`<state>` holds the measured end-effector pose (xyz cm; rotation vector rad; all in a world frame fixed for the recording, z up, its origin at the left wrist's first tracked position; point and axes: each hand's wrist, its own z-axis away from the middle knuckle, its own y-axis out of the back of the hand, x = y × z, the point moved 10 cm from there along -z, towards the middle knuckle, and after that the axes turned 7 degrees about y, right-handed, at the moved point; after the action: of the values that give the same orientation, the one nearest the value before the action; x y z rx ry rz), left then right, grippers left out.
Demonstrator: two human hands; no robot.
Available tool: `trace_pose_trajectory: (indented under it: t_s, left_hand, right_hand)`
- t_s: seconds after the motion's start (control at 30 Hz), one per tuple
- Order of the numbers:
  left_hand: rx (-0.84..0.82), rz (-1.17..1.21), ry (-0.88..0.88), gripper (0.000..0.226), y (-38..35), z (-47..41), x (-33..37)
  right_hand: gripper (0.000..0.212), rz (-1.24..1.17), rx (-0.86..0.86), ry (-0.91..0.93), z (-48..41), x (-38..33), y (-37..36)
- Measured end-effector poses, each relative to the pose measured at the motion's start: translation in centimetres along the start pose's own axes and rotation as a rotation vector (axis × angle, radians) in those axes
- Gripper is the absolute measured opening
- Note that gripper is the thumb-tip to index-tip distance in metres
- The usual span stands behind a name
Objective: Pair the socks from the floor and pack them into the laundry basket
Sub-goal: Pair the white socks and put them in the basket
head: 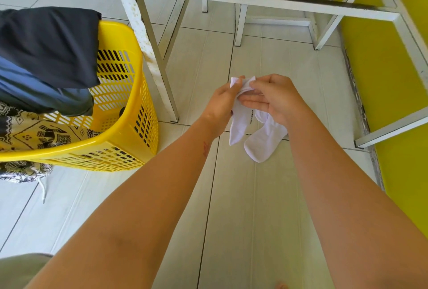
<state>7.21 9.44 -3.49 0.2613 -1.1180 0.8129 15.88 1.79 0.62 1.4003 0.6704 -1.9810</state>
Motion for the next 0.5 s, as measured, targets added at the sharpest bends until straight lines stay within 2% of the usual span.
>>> trace_pose_trajectory:
  t_s: [0.07, 0.13, 0.27, 0.33, 0.4, 0.5]
  left_hand:
    - [0.021, -0.007, -0.008, 0.037, 0.3, -0.1, 0.0]
    - [0.062, -0.016, -0.029, 0.038, 1.0, -0.2, 0.5]
    - [0.105, -0.056, -0.056, 0.036, 2.6, -0.4, 1.7]
    - [0.084, -0.171, -0.070, 0.038, 2.9, -0.6, 1.9]
    - [0.052, -0.255, -0.065, 0.040, 2.7, -0.5, 1.9]
    - [0.001, -0.297, -0.056, 0.039, 2.3, -0.1, 1.7]
  right_hand:
    - [0.014, 0.097, 0.020, 0.004, -0.2, 0.0, 0.3]
    - [0.012, 0.300, 0.028, 0.032, -0.4, -0.4, 0.9]
    - [0.021, 0.825, -0.174, 0.142, -0.6, -1.3, -0.4]
    - [0.029, 0.928, -0.277, 0.185, -0.3, -1.6, -1.7]
    - [0.033, 0.979, -0.287, 0.274, -0.2, -2.5, -2.4]
    - [0.014, 0.945, -0.191, 0.368, -0.3, -3.6, -2.1]
